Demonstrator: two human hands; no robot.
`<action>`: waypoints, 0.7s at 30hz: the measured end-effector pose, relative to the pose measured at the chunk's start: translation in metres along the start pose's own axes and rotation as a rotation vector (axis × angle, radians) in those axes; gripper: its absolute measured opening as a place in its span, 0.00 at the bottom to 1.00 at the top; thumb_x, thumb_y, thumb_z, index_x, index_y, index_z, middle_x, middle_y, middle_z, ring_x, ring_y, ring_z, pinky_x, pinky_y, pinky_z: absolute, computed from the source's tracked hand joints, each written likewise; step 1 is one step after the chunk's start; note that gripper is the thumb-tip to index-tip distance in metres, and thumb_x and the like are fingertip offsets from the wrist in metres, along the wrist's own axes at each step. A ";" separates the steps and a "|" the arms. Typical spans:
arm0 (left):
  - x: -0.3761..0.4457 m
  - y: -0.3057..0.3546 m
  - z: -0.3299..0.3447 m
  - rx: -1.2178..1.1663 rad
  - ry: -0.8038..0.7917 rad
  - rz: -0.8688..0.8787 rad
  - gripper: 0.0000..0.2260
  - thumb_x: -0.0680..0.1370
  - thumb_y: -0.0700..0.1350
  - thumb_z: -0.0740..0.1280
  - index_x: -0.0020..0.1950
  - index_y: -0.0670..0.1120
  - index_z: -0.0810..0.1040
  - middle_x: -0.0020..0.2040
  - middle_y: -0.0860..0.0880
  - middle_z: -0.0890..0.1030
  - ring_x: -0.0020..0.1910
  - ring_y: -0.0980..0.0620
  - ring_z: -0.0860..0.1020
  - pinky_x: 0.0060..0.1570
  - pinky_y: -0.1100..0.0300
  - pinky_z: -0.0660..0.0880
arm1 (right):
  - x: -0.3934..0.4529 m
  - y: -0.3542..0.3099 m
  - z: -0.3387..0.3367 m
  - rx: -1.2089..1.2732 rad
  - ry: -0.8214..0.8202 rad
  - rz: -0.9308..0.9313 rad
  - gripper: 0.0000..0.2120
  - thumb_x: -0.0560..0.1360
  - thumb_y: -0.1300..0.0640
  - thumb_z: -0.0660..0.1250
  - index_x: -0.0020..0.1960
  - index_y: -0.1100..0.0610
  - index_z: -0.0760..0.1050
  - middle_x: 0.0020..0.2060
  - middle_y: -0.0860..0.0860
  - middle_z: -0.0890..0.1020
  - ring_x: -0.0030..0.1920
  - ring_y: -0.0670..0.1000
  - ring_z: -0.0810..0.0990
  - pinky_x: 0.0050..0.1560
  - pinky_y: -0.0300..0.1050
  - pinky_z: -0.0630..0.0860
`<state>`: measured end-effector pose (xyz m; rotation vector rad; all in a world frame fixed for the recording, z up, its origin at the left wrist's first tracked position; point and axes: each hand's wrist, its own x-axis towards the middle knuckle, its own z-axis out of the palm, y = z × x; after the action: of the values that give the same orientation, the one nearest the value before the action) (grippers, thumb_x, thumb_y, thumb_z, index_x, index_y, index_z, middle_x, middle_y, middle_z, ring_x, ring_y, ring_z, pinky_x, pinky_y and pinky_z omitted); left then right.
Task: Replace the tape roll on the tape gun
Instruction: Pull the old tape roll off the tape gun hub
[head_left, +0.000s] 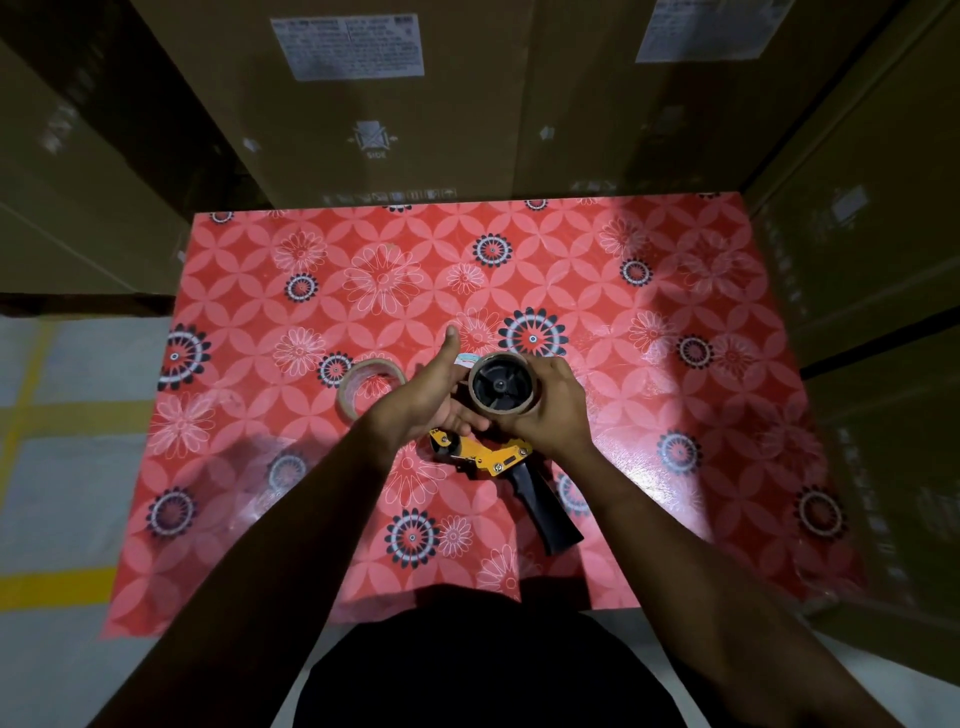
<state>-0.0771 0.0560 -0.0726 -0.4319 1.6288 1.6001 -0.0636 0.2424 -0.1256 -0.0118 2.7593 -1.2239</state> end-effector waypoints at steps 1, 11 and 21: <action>0.000 0.000 0.001 -0.005 0.005 0.002 0.43 0.78 0.72 0.39 0.67 0.40 0.74 0.62 0.31 0.80 0.36 0.48 0.81 0.31 0.58 0.76 | 0.002 0.001 -0.003 0.004 -0.010 -0.012 0.38 0.58 0.44 0.78 0.65 0.55 0.78 0.53 0.52 0.78 0.51 0.47 0.74 0.50 0.42 0.73; 0.003 0.000 0.001 0.044 0.056 -0.021 0.47 0.76 0.76 0.41 0.76 0.38 0.65 0.55 0.37 0.80 0.30 0.54 0.75 0.27 0.62 0.71 | 0.006 -0.003 0.006 -0.066 -0.064 0.053 0.45 0.58 0.44 0.85 0.68 0.57 0.71 0.58 0.53 0.73 0.55 0.49 0.70 0.54 0.42 0.72; 0.000 -0.002 0.004 0.061 0.052 -0.001 0.44 0.76 0.75 0.41 0.72 0.43 0.70 0.48 0.39 0.80 0.30 0.53 0.75 0.28 0.61 0.70 | 0.003 -0.004 0.009 0.001 -0.057 0.068 0.48 0.56 0.45 0.85 0.69 0.57 0.67 0.61 0.54 0.69 0.61 0.52 0.71 0.59 0.46 0.75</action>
<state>-0.0746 0.0591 -0.0737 -0.4455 1.7110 1.5459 -0.0653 0.2331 -0.1291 0.0454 2.6870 -1.1895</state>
